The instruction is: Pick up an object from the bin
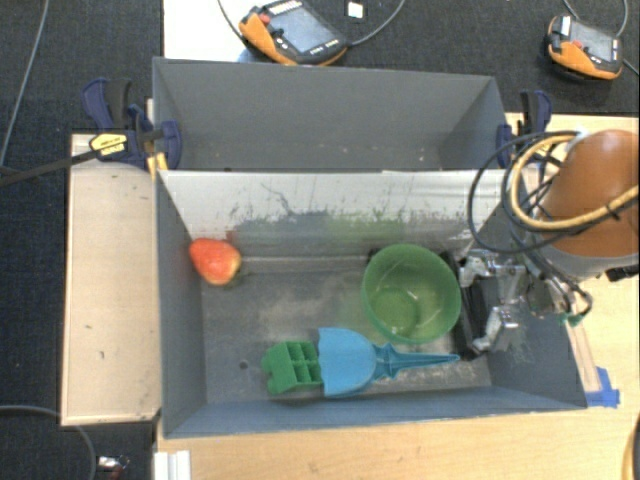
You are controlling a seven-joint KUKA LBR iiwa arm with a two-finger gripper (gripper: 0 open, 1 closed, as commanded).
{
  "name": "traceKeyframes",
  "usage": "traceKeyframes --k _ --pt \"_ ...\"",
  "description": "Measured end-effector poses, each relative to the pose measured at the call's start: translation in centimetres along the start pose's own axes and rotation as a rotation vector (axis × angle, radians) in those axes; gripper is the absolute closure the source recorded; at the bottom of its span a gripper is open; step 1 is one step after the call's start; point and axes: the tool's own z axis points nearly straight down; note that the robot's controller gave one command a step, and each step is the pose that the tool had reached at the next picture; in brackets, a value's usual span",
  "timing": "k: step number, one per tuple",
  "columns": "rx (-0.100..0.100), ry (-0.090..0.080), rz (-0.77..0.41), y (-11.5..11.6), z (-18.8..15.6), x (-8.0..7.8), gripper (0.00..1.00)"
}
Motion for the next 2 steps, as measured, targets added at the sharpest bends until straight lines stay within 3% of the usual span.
traceKeyframes --k 1,2 --pt "0.0 0.0 0.0 0.0 0.0 0.0 0.0" --pt "0.0 -0.007 -0.293 2.4 -1.3 -2.9 0.0"
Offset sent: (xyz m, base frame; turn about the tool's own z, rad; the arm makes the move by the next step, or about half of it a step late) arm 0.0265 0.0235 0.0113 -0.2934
